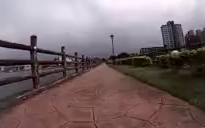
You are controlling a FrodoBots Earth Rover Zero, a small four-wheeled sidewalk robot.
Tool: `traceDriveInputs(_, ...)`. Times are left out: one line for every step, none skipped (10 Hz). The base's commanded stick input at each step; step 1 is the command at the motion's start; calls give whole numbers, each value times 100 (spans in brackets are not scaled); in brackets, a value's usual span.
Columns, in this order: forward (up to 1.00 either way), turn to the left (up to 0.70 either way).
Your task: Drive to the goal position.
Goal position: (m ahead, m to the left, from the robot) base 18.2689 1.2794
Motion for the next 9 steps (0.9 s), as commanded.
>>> traceDriveInputs(100, 0)
traceDriveInputs(100, 0)
traceDriveInputs(100, 0)
traceDriveInputs(100, 0)
traceDriveInputs(100, 0)
traceDriveInputs(100, 0)
traceDriveInputs(100, 0)
traceDriveInputs(100, 0)
traceDriveInputs(100, 0)
